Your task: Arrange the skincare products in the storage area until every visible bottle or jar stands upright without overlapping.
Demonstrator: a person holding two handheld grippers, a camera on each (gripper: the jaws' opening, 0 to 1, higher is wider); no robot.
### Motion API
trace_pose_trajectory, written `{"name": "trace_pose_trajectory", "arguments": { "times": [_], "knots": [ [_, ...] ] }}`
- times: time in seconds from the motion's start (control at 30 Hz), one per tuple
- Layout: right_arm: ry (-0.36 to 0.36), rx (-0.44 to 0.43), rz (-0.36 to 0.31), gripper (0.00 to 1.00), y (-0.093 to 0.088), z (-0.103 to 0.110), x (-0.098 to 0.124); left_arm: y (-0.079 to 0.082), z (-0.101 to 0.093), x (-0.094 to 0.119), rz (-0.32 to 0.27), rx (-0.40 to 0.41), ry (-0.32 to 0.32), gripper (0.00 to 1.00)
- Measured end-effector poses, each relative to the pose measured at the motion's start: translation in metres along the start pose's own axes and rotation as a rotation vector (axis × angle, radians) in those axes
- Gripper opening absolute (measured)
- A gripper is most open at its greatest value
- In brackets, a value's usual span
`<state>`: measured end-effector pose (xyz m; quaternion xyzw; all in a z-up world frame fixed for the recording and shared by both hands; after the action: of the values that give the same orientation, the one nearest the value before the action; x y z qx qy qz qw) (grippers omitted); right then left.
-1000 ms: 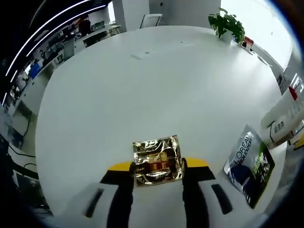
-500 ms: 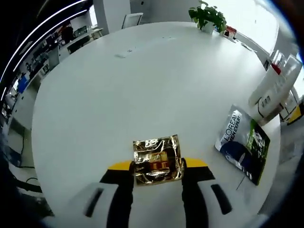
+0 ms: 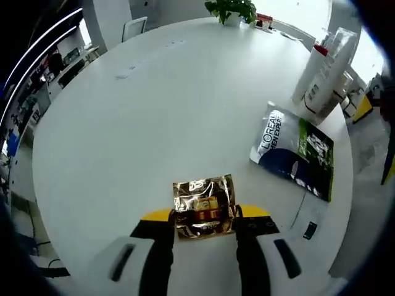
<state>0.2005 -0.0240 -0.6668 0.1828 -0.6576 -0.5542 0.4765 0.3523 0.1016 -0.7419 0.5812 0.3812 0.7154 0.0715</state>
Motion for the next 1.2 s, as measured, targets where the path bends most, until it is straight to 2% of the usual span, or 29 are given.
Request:
{"name": "trace_pose_trajectory", "arguments": {
  "times": [0.17, 0.2, 0.33, 0.43, 0.5, 0.53, 0.63, 0.77, 0.97, 1.03, 1.13, 1.2],
  "knots": [
    [0.01, 0.005, 0.011, 0.61, -0.001, 0.004, -0.001, -0.001, -0.017, 0.004, 0.011, -0.088, -0.073, 0.42],
    [0.011, 0.005, 0.012, 0.61, -0.002, 0.004, -0.001, 0.0, -0.013, 0.002, 0.015, -0.098, -0.085, 0.41],
    [0.017, 0.006, 0.015, 0.61, -0.002, 0.006, -0.002, -0.001, -0.023, 0.003, 0.04, -0.202, -0.169, 0.41],
    [0.022, 0.007, 0.022, 0.61, -0.002, 0.008, -0.003, 0.0, -0.026, 0.002, 0.058, -0.24, -0.194, 0.41],
    [0.024, 0.01, 0.025, 0.61, -0.003, 0.01, -0.003, 0.001, -0.034, 0.004, 0.091, -0.264, -0.21, 0.41],
    [0.024, 0.01, 0.026, 0.6, -0.003, 0.01, -0.002, 0.002, -0.043, 0.006, 0.11, -0.3, -0.227, 0.41],
    [0.025, 0.008, 0.028, 0.6, -0.004, 0.011, -0.002, -0.002, -0.042, 0.006, 0.152, -0.375, -0.273, 0.41],
    [0.02, 0.011, 0.038, 0.6, -0.007, 0.011, -0.001, -0.001, -0.045, 0.005, 0.17, -0.471, -0.319, 0.41],
    [0.016, 0.009, 0.041, 0.6, -0.008, 0.01, 0.001, -0.003, -0.021, 0.001, 0.155, -0.497, -0.287, 0.44],
    [0.017, 0.01, 0.039, 0.6, -0.007, 0.01, 0.001, -0.003, -0.014, 0.001, 0.15, -0.477, -0.239, 0.44],
    [0.021, 0.013, 0.042, 0.6, -0.008, 0.011, 0.001, -0.007, -0.016, 0.006, 0.154, -0.488, -0.254, 0.45],
    [0.024, 0.013, 0.04, 0.6, -0.008, 0.012, 0.001, -0.009, -0.012, 0.006, 0.149, -0.486, -0.238, 0.47]
  ]
}}
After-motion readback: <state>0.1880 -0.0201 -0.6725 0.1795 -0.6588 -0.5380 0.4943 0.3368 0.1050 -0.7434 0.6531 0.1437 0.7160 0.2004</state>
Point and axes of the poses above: the point that each gripper's makers call its tool centre point, and the gripper's own axes: x roughly backward along the fingers, z roughly to its left, y roughly out of its top, the point moved 2 cm from there along x, roughly backward along the fingers, and after that the axes turned 13 degrees about -z, right-handed, at the moved point
